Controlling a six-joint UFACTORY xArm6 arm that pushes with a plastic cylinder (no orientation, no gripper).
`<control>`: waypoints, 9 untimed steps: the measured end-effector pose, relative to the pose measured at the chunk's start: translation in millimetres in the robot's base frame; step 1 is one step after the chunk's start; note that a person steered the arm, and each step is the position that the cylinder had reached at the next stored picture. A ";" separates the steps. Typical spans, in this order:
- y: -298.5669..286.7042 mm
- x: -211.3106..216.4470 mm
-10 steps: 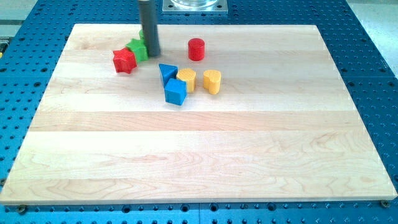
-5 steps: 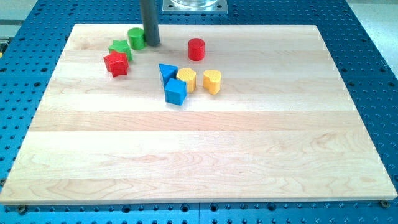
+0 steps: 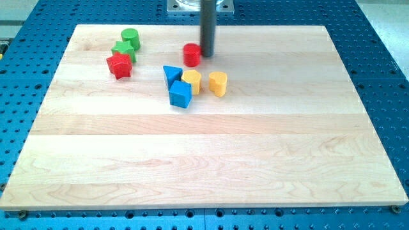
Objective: Keep red blocks and green blocks in a vertical line
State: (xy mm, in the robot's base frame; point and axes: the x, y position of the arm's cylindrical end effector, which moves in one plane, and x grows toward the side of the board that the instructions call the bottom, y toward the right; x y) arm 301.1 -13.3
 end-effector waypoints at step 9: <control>-131.2 112.9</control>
State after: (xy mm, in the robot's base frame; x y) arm 414.0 -144.5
